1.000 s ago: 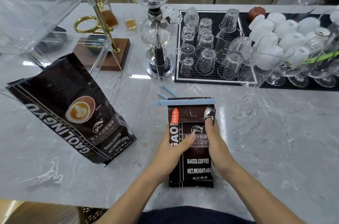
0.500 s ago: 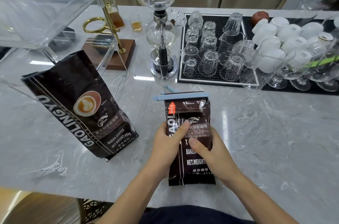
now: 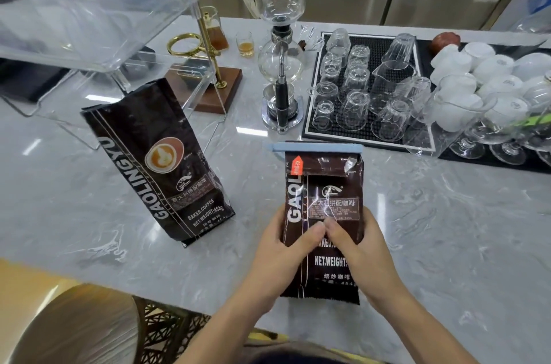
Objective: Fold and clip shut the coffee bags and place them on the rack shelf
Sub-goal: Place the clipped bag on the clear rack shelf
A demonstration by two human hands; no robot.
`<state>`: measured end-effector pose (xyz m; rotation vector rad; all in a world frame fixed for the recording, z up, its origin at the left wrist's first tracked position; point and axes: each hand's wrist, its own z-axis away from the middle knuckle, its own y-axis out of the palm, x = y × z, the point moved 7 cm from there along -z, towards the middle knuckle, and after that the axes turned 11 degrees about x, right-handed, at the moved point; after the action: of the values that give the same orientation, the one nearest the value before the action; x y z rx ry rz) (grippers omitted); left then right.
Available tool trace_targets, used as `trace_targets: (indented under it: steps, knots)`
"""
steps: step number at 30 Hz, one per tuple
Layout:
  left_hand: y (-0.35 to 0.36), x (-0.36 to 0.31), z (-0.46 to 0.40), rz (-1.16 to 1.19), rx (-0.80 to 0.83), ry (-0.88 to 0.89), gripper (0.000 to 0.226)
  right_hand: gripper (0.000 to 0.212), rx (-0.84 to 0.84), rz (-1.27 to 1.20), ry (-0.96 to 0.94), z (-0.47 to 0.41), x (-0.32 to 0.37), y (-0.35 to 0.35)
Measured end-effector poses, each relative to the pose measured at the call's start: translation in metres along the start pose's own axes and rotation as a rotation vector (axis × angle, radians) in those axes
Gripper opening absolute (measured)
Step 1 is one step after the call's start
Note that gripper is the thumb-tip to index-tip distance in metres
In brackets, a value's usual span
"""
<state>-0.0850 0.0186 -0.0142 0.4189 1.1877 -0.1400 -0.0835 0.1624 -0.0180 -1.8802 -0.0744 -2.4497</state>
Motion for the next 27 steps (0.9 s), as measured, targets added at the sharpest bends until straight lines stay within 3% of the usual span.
trace_targets:
  steps: [5, 10, 14, 27]
  knots:
    - [0.003, -0.006, 0.014, -0.035, -0.035, 0.041, 0.035, 0.045, 0.058, -0.012, -0.010, 0.009, 0.008, 0.005]
    - [0.000, -0.008, 0.033, -0.007, -0.118, 0.066, 0.048, 0.047, 0.126, -0.016, -0.043, 0.015, 0.013, 0.016]
    - [-0.007, -0.015, 0.047, -0.019, -0.150, 0.089, 0.046, 0.047, 0.177, -0.025, -0.068, 0.018, 0.021, 0.030]
    - [-0.070, -0.046, 0.110, -0.137, -0.159, 0.187, 0.044, 0.045, 0.175, 0.045, -0.139, 0.042, 0.044, 0.111]
